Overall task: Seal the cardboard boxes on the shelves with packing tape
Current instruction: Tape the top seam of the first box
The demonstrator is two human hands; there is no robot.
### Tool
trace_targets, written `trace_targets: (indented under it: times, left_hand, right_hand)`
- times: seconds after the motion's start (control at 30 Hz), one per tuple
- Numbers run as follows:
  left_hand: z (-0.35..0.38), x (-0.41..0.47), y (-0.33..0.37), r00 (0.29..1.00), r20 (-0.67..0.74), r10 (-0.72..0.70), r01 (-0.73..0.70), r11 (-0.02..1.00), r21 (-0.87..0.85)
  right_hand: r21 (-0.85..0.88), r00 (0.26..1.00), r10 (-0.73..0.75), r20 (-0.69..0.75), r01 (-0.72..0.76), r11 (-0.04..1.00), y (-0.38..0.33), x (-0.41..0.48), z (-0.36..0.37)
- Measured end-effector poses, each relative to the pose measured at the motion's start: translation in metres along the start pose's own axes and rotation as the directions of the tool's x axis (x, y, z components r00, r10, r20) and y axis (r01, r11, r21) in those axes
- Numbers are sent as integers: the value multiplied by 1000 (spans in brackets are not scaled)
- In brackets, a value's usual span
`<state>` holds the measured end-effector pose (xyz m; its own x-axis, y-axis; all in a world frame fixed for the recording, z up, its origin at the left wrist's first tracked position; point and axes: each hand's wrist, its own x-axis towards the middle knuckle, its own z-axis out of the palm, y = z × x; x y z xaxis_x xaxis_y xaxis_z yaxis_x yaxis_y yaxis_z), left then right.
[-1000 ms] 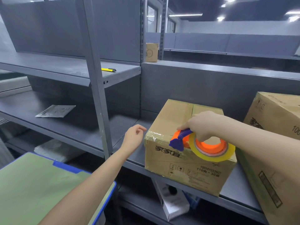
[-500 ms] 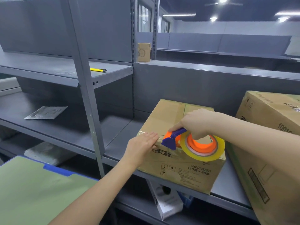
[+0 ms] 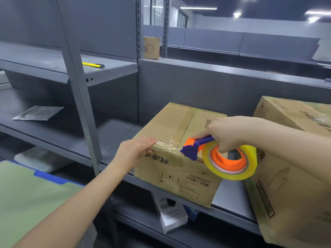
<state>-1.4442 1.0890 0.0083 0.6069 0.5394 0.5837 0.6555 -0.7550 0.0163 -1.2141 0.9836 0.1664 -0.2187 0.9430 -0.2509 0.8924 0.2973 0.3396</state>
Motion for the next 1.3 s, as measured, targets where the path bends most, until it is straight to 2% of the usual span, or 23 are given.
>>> trace_targets:
  times: [0.17,0.3,0.4,0.5,0.57,0.67,0.8,0.9,1.0,1.2,1.3]
  left_hand:
    - [1,-1,4,992,83,-99,100,995,-9]
    - [-2,0,7,975,173,-141,142,990,5]
    - [-10,4,20,965,219,-148,123,985,123]
    - [-5,6,46,971,233,47,-76,990,115]
    - [1,10,65,961,246,128,-148,987,67]
    - [10,13,83,982,171,81,-83,997,4]
    - [5,14,77,994,67,91,-88,995,-49]
    - [3,12,56,993,91,72,-63,994,-94]
    - [-2,6,35,990,141,14,5,990,-138]
    - [1,6,58,963,208,169,-160,985,-59]
    - [3,9,84,964,112,241,-227,966,-127]
  right_hand:
    - [33,998,60,20,-61,998,26,-41,27]
    - [40,997,63,-51,-61,997,25,-50,50]
    - [-3,992,55,-117,-56,998,21,-46,61]
    - [2,991,54,-126,-54,999,24,-45,64]
    - [-1,992,39,-122,-40,999,25,-44,65]
    - [-13,993,25,-118,-27,1000,24,-43,64]
    - [20,995,55,-83,-54,998,21,-46,59]
    - [94,994,62,-92,-54,994,9,-41,55]
    - [93,993,21,-119,-10,996,-7,-29,49]
    - [111,998,24,-58,-17,994,-10,-24,42]
    - [115,997,24,-75,-16,993,-10,-24,44]
